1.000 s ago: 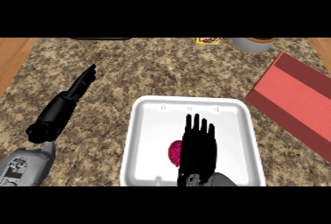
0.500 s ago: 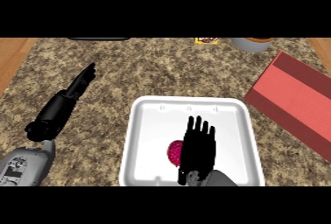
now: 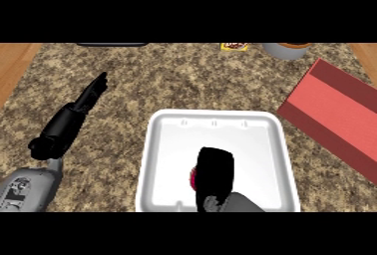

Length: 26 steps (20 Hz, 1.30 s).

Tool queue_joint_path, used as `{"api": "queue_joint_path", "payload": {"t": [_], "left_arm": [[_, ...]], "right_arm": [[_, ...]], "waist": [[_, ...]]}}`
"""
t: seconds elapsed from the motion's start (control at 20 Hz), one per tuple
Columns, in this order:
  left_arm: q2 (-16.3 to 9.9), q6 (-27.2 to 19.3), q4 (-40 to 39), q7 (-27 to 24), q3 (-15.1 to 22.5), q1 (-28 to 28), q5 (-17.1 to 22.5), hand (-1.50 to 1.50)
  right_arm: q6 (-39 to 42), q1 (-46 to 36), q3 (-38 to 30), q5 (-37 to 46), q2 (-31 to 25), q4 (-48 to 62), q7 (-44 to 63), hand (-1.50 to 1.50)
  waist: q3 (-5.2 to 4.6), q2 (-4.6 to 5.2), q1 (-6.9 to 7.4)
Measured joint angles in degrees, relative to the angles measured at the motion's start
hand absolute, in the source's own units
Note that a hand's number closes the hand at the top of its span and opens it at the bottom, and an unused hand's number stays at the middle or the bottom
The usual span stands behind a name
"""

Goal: Pick the cupcake from the tray and place it in the cardboard box

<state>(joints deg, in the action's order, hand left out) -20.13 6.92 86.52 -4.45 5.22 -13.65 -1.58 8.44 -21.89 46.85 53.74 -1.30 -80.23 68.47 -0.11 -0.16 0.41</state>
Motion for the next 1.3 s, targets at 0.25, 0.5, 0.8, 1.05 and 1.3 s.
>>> {"api": "queue_joint_path", "payload": {"t": [0.25, 0.5, 0.8, 1.05, 1.3], "left_arm": [[0.64, 0.17, 0.44, 0.52, -0.30, 0.10, -0.52, 0.00], [0.87, 0.71, 1.38, 0.66, -0.75, 0.73, -0.96, 0.00], [0.92, 0.81, 1.17, 0.54, -1.18, 0.86, -0.89, 0.00], [0.29, 1.80, 1.56, 0.18, -2.27, 1.93, -0.25, 0.00], [0.51, 1.82, 2.12, 0.57, -2.69, 1.92, -0.69, 0.00]], "right_arm": [[-0.80, -1.41, 1.42, 3.62, 0.34, 1.45, -1.32, 1.50], [-1.52, -3.95, 1.02, 5.24, -2.21, 0.33, -9.23, 1.50], [-4.37, -4.66, 0.88, -2.11, -12.34, -8.93, -32.65, 1.50], [-6.29, -3.16, -2.77, -3.85, -23.45, -19.26, -44.58, 1.50], [-4.89, -2.24, -11.92, -7.22, -28.12, -29.32, -44.80, 1.50]], "waist": [[0.03, -0.06, -0.04], [0.09, 0.08, -0.26], [0.20, 0.26, -0.30], [0.17, 0.05, -0.82], [0.13, -0.05, -1.07]]}}
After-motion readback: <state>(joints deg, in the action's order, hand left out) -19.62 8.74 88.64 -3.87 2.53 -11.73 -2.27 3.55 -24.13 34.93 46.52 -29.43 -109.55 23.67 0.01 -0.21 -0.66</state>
